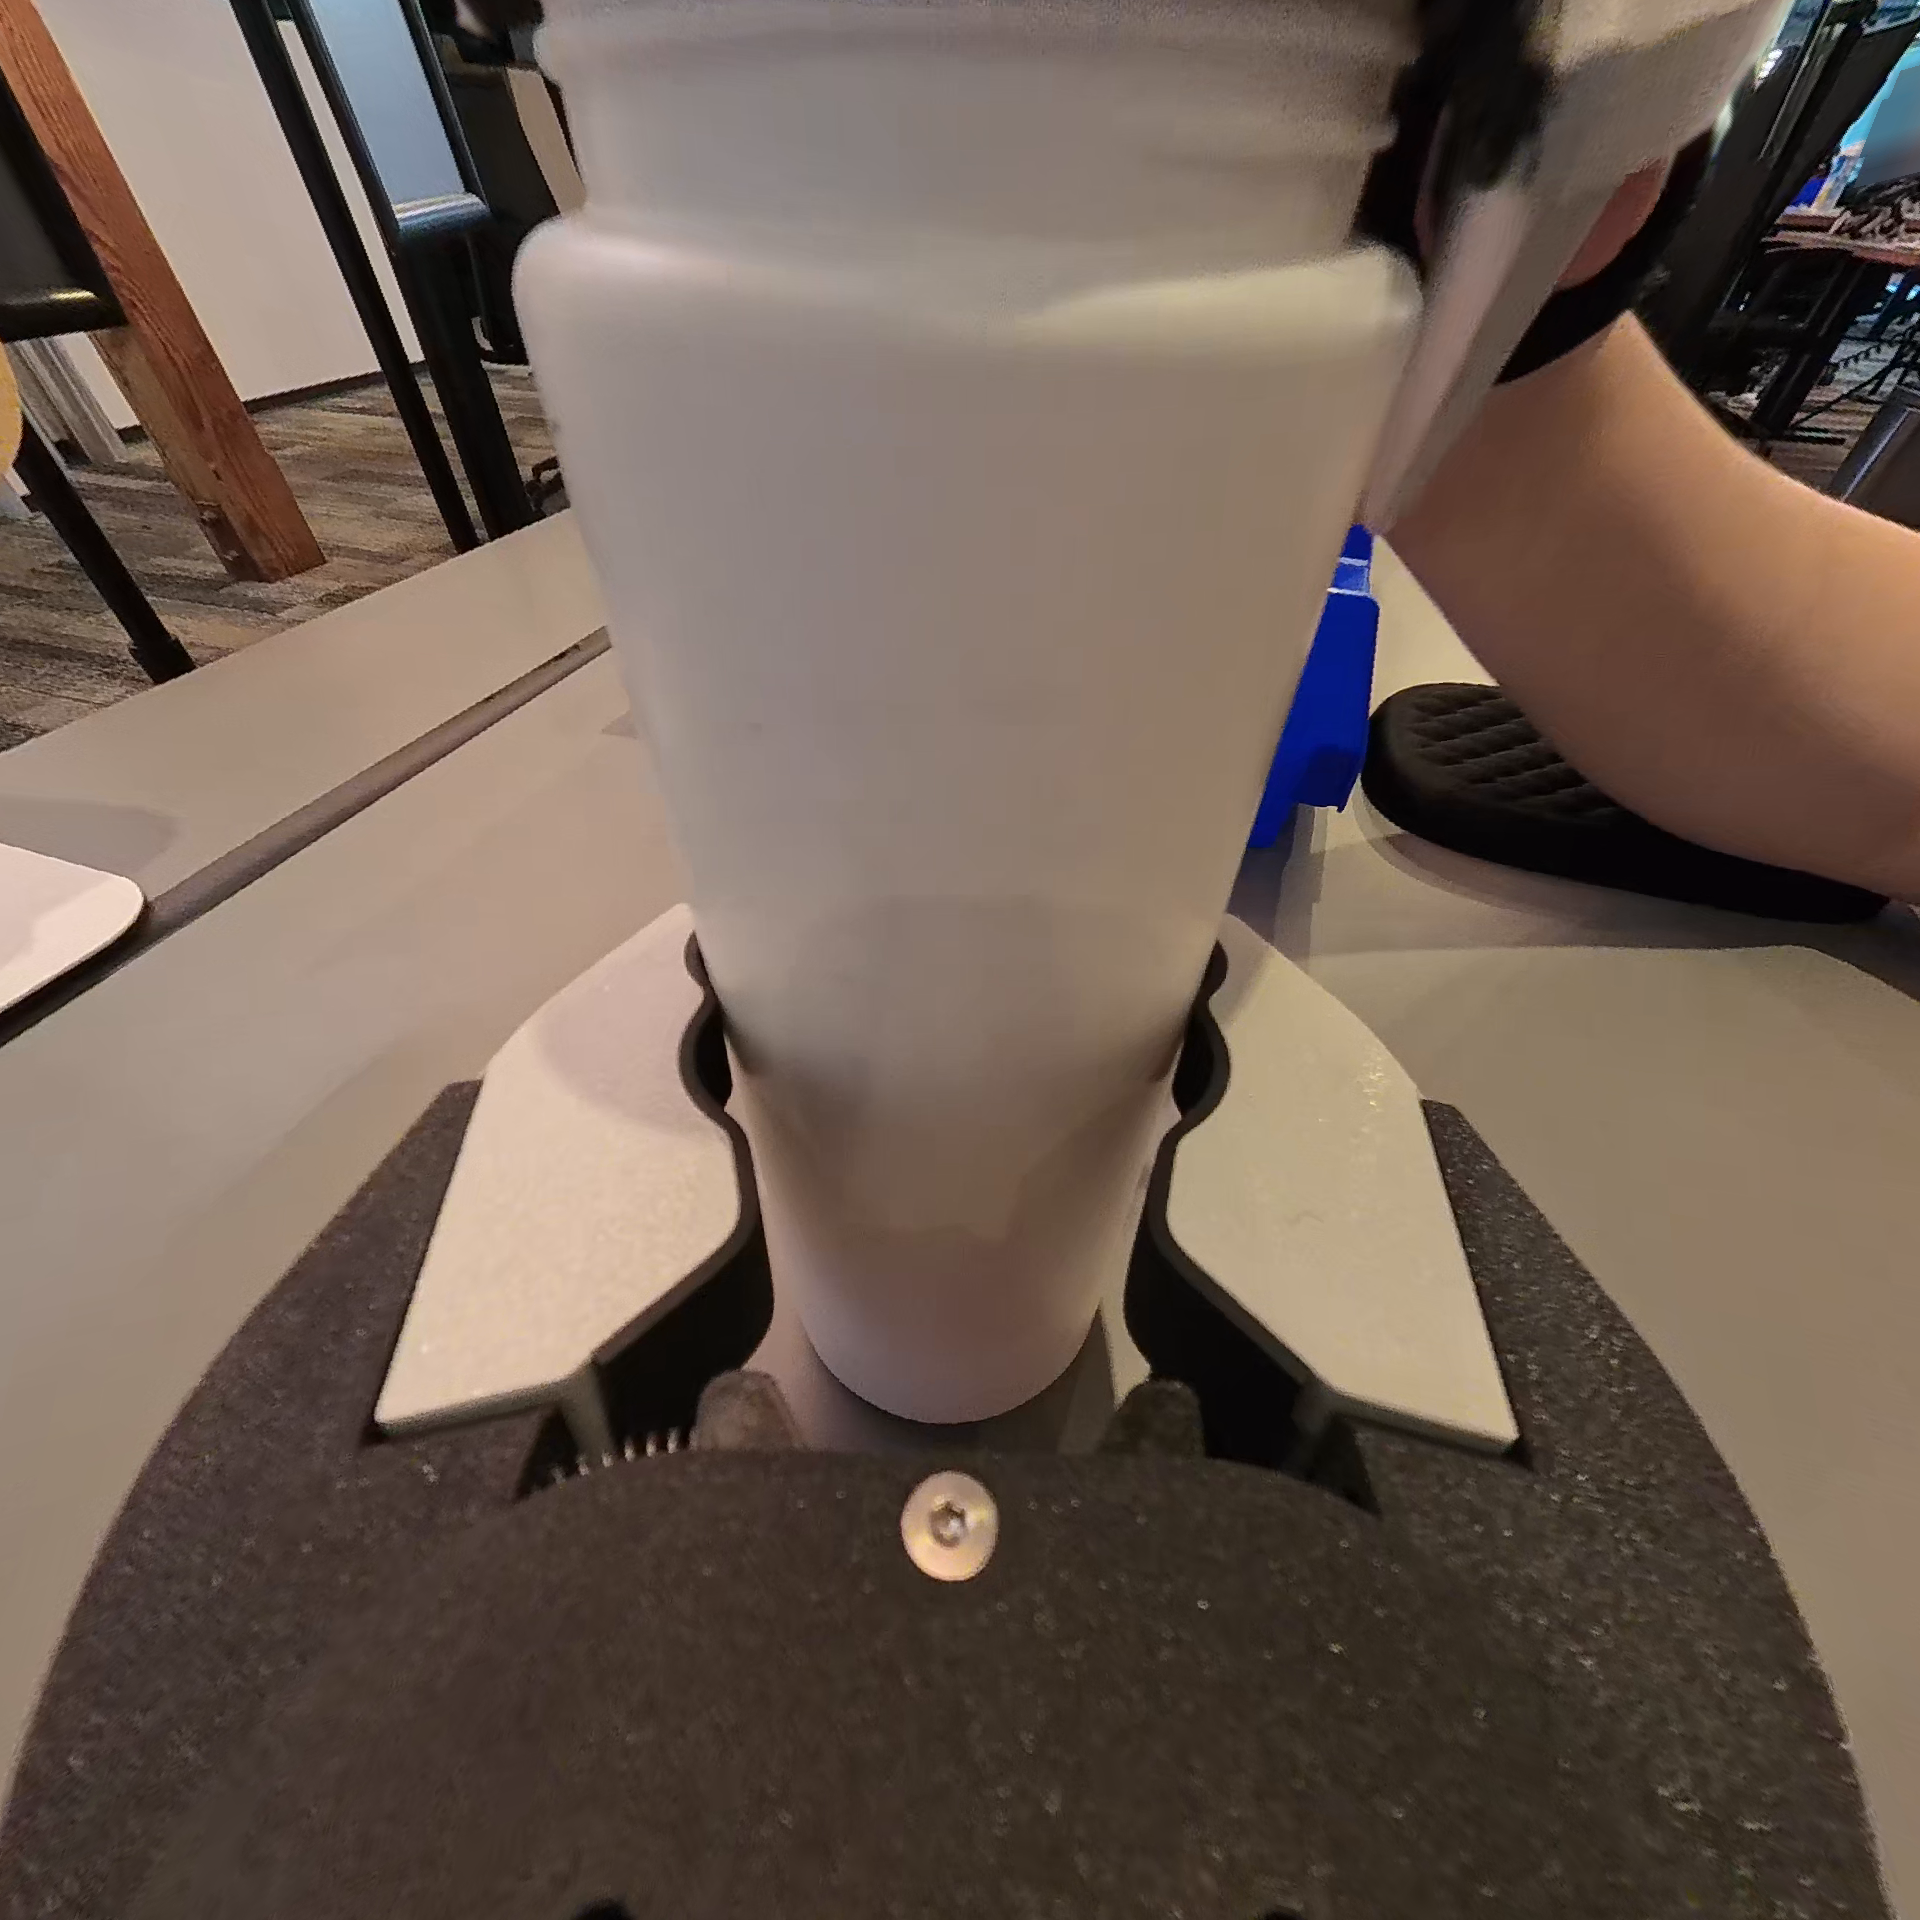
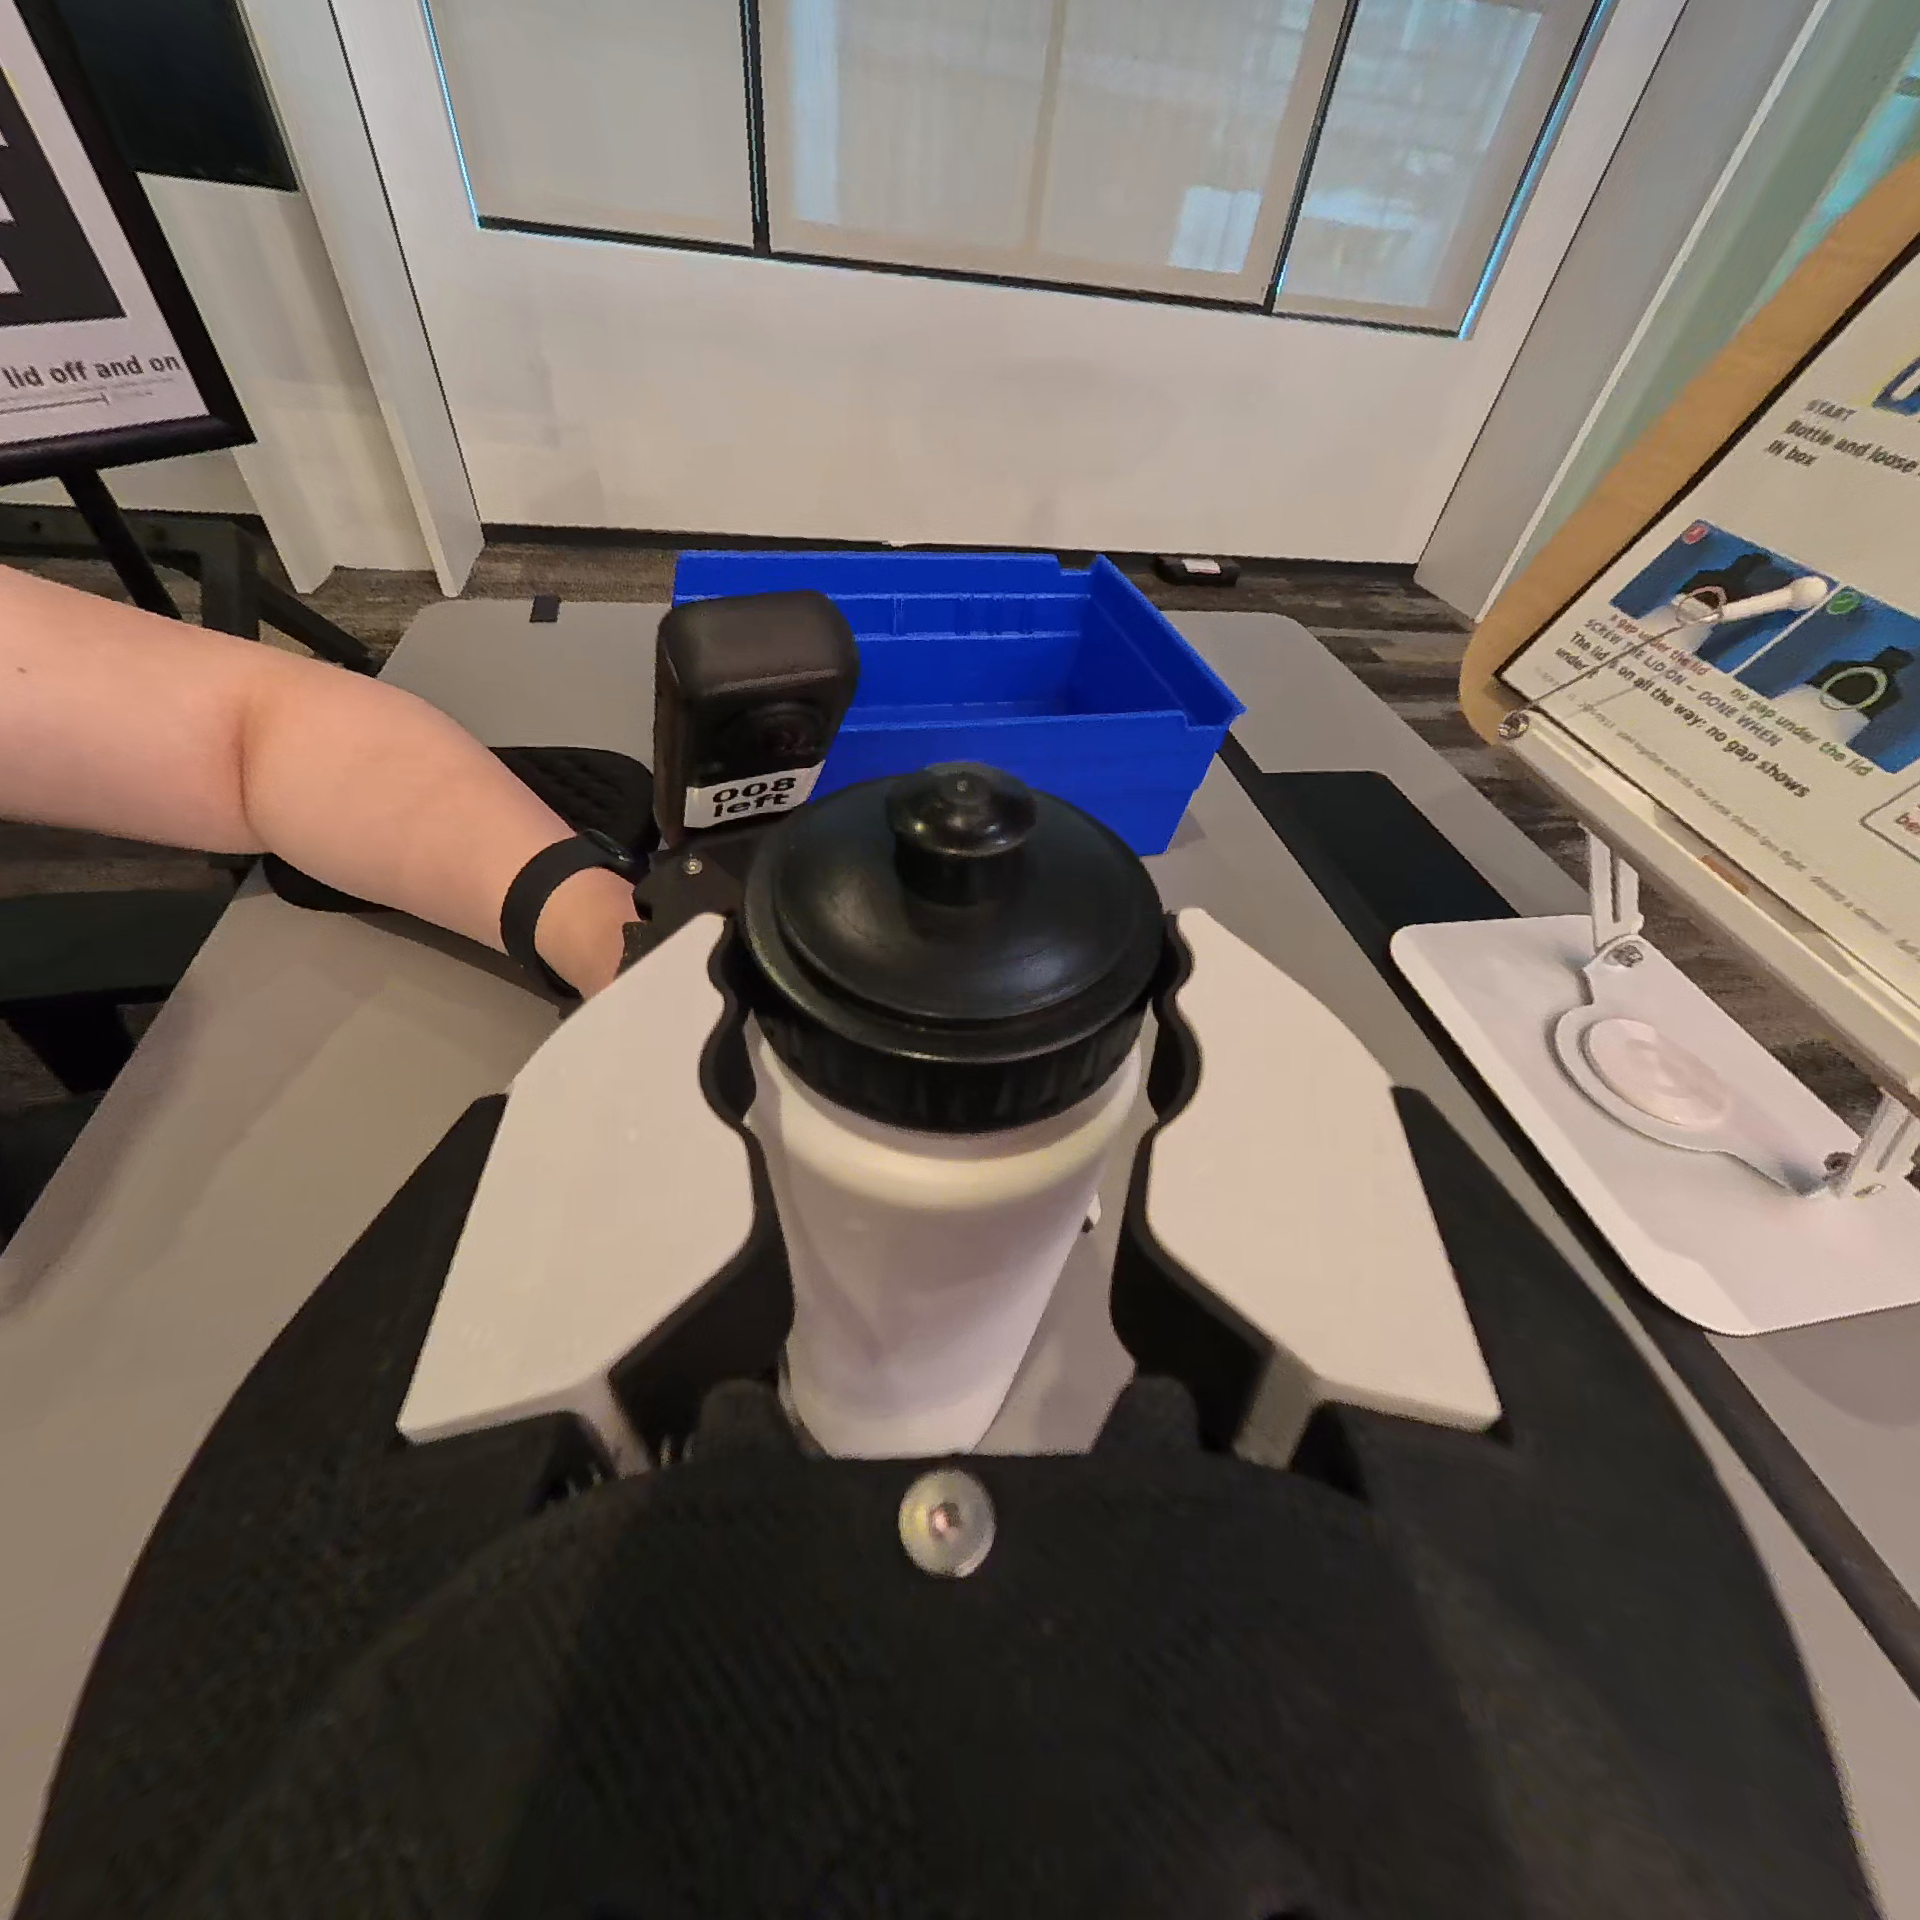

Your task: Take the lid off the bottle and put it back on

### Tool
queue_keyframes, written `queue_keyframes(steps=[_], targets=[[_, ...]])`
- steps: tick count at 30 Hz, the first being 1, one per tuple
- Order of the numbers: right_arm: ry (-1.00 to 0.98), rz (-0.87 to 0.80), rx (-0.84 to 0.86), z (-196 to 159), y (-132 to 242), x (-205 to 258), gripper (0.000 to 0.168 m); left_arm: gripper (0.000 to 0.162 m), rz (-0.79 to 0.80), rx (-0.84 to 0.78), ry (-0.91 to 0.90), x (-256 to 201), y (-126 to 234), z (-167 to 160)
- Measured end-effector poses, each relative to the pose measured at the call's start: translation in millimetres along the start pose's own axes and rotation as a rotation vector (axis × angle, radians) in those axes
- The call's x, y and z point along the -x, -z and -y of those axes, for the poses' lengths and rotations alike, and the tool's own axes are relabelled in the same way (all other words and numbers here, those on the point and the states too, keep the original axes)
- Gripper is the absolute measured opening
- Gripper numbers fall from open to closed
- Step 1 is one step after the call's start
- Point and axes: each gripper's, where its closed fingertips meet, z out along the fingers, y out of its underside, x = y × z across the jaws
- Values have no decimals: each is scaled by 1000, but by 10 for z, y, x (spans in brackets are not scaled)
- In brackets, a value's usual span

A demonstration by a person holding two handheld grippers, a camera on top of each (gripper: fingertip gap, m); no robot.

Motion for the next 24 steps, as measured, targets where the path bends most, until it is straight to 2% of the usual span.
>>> queue_keyframes(steps=[6, 13, 15, 16, 24], targets=[[21, -4, 22, 4, 19, 22, 77, 85, -7, 5, -5, -12, 0, -3], [-58, -1, -60, 139, 143, -47, 81, 85, -16, 7, -4, -20, -1, -5], [-59, 22, -52, 127, 136, -15, 77, 85, -18, 8, -2, -19, -3, -4], [-62, 40, -38, 115, 128, 13, 70, 85, -21, 8, -2, -19, -3, -5], [-72, 61, -9, 87, 132, 43, 70, 85, -52, 12, -10, -58, 2, -9]])
